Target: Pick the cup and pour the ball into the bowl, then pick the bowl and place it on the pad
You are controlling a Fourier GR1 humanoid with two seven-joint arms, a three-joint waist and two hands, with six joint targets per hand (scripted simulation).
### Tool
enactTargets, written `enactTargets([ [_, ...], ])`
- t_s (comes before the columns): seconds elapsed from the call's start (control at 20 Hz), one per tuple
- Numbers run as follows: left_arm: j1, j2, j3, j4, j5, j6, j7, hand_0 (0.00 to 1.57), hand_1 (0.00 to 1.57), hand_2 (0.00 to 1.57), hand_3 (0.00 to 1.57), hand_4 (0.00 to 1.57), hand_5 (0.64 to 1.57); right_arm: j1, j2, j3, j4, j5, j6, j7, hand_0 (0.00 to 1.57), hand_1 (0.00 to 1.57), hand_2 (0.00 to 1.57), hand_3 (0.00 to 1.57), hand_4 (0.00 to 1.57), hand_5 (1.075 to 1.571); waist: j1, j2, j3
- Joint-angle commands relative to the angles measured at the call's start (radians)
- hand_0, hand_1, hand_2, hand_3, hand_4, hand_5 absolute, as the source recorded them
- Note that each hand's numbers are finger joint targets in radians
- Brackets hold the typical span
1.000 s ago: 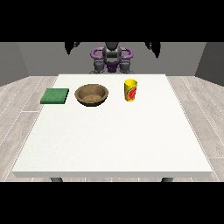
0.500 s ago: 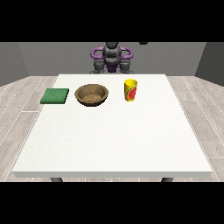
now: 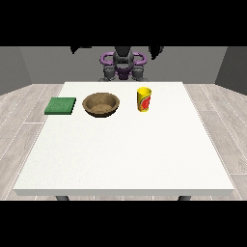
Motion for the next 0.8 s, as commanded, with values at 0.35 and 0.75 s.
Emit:
enactTargets([
  [0.35,-0.070,0.045,0.115,0.313,0.022,-0.082,-0.424,0.00,0.00,0.00,0.00,0.41,1.484,-0.062,-0.051,-0.104,0.114,-0.058,0.099,-0.244,0.00,0.00,0.00,0.00,0.68,1.547,-0.022,0.248,0.0001],
  [0.75,-0.148,0.066,0.164,0.592,0.035,-0.134,-0.540,0.00,0.00,0.00,0.00,0.00,1.441,-0.067,-0.100,-0.178,0.221,-0.123,0.178,-0.301,0.00,0.00,0.00,0.00,0.67,1.560,-0.035,0.232,0.0002],
])
